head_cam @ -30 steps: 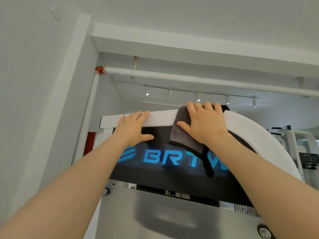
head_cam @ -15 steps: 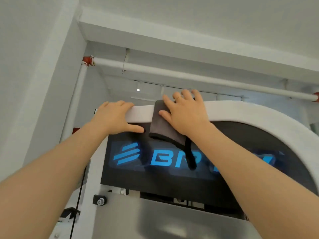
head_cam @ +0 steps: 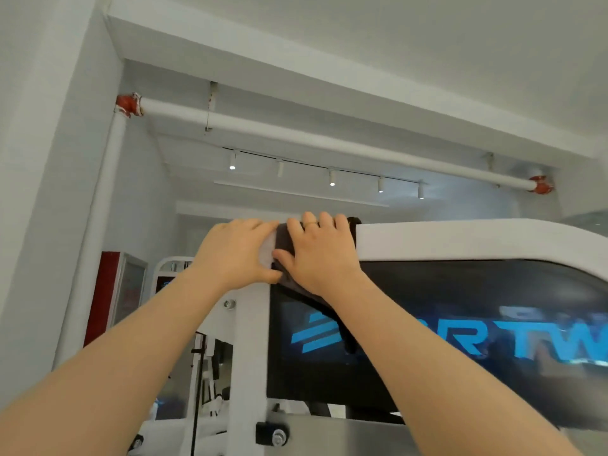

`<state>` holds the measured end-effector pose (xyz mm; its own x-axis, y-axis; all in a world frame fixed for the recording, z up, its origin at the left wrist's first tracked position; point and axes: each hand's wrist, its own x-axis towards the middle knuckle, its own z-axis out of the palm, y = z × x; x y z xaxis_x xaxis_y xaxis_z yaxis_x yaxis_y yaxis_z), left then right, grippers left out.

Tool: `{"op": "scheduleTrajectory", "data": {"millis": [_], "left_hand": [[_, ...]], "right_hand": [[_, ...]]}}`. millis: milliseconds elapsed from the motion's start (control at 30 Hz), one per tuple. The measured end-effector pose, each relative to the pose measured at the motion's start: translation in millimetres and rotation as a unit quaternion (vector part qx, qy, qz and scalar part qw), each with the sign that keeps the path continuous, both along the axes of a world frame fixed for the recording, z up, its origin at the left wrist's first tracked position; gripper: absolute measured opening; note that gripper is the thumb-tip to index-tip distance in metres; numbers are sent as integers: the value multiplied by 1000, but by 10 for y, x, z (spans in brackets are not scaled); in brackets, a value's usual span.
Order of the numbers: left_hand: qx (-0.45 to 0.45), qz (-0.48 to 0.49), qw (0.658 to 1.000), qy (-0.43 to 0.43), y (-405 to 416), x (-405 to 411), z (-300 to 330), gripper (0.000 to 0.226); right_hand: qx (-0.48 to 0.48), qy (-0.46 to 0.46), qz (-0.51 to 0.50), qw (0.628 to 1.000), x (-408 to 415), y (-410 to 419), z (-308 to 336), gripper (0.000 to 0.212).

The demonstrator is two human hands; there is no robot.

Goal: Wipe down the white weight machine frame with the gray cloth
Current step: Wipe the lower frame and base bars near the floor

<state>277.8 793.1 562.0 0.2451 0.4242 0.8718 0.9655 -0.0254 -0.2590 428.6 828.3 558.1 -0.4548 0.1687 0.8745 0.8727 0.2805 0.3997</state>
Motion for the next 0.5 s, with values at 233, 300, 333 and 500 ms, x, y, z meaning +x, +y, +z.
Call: {"op": "scheduleTrajectory", "data": {"millis": [233, 300, 333, 500], "left_hand": [[-27, 0, 995, -93, -2, -175, -157, 100], [-53, -36, 988, -142, 5, -153, -200, 101], [-62, -63, 983, -164, 10, -161, -218, 102], [-77, -128, 976, -159, -21, -307, -249, 105]], "right_hand": [[-11, 34, -58, 998, 482, -69, -27, 67], [-23, 47, -77, 996, 644, -87, -26, 70], [-30, 52, -86, 994, 650, -92, -23, 70], [-37, 60, -81, 994, 177, -80, -18, 57]]}}
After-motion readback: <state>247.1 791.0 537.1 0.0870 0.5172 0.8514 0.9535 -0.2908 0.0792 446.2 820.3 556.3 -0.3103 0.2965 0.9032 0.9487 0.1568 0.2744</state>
